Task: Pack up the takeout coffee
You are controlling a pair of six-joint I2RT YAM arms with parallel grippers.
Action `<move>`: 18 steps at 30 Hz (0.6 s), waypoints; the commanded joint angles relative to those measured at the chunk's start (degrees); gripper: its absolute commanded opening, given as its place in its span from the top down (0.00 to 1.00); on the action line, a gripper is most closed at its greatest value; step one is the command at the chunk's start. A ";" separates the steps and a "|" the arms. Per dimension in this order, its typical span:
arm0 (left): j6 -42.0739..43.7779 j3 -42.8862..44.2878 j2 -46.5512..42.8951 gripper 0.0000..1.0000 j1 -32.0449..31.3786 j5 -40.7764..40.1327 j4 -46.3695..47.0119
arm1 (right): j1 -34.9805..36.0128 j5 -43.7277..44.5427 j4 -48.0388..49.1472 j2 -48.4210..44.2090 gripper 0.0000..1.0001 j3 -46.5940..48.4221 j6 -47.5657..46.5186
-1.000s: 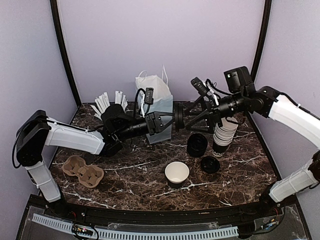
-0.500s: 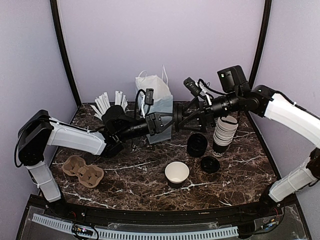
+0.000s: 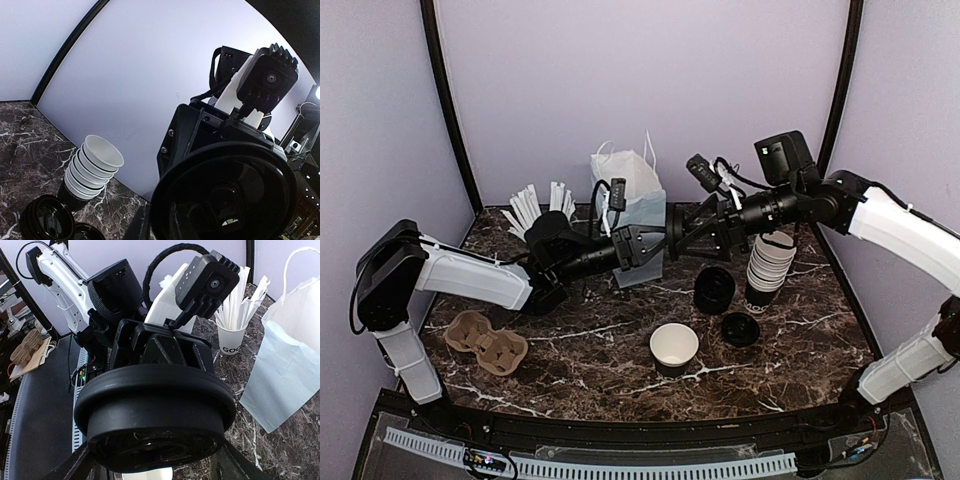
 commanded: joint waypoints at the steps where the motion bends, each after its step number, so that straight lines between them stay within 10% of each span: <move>1: 0.79 -1.12 -0.70 0.79 -0.10 -0.29 -0.69 | 0.25 2.22 1.13 -1.18 0.28 0.85 -1.10; 12: 3.78 -10.84 -9.97 0.57 -0.13 -2.63 -10.10 | 0.12 8.93 -8.12 -2.66 0.29 -0.16 -10.68; 18: 11.89 -15.83 -24.08 0.56 -0.11 -13.14 -35.34 | 0.25 11.39 -20.81 0.60 0.30 2.80 -21.75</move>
